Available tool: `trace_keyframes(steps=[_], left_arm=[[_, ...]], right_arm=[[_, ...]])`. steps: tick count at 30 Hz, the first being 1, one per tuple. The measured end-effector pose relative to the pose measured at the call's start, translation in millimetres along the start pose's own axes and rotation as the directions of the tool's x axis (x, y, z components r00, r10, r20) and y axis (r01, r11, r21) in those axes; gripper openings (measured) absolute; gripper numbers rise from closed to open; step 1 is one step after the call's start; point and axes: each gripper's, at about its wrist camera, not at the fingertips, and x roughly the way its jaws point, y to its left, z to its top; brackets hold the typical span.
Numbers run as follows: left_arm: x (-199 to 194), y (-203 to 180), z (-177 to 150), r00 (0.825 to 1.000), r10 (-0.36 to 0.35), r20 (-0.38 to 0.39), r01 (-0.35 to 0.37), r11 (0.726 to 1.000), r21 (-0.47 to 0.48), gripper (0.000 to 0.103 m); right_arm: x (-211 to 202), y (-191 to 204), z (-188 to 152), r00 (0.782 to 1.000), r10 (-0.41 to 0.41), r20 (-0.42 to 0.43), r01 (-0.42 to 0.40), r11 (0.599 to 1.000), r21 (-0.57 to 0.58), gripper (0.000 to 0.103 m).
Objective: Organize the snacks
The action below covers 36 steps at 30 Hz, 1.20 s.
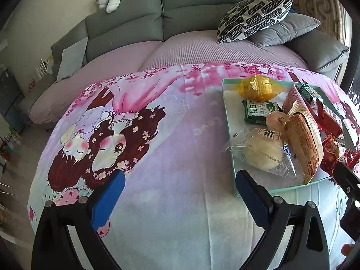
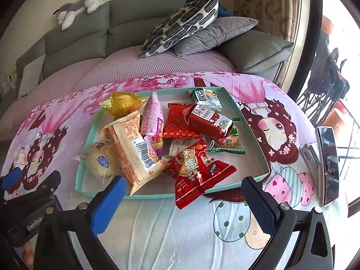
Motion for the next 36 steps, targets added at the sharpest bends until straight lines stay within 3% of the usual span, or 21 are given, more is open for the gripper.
trace_keyframes(steps=[36], left_arm=[[3,25,-1,0.999,0.014,-0.031,-0.015,0.999,-0.048,0.099]], right_arm=[[7,16,-5,0.999,0.025,-0.036,-0.026,0.999,-0.029,0.103]])
